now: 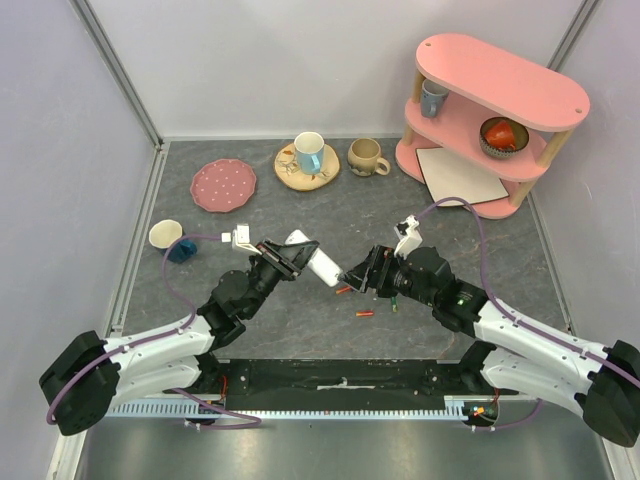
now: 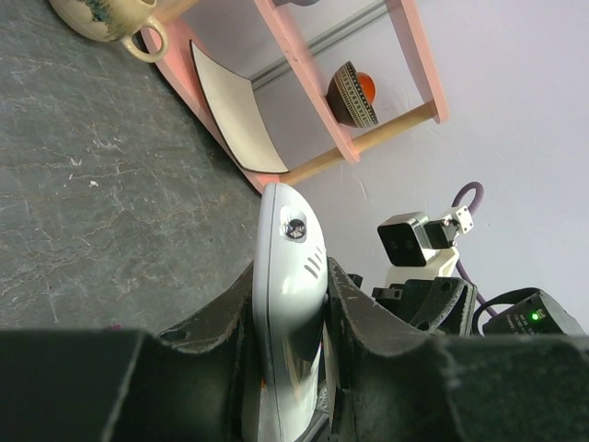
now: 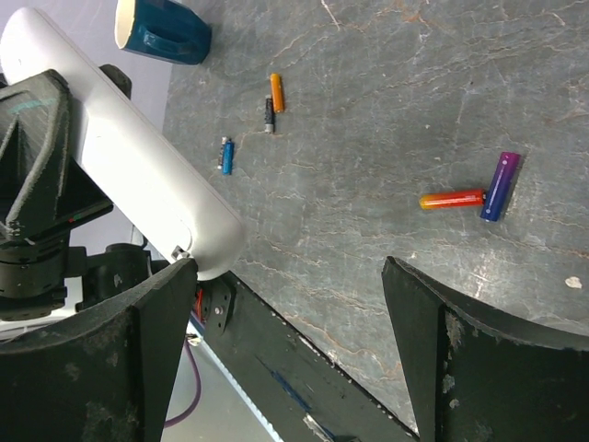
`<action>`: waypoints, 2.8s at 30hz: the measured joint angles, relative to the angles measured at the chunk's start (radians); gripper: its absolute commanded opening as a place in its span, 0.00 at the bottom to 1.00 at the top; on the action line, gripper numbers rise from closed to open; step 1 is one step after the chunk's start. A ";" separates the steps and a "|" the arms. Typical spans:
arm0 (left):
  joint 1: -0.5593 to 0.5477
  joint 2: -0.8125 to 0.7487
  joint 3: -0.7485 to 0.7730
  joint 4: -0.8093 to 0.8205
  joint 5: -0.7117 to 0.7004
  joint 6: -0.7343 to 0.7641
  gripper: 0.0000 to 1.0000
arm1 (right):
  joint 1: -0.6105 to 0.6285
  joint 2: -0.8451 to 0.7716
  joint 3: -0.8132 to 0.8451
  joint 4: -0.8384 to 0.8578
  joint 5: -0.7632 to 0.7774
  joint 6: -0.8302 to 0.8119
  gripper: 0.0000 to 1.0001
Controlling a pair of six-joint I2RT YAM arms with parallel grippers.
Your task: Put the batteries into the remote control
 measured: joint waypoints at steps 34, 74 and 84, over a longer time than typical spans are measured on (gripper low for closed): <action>0.013 0.005 -0.012 0.023 0.030 -0.002 0.02 | 0.000 0.046 0.023 0.040 -0.010 0.003 0.90; 0.011 -0.019 0.021 -0.069 0.038 -0.013 0.02 | 0.000 -0.011 0.053 -0.053 0.006 -0.030 0.90; 0.010 -0.035 0.062 -0.127 0.055 -0.027 0.02 | 0.000 -0.043 0.053 -0.057 0.016 -0.030 0.90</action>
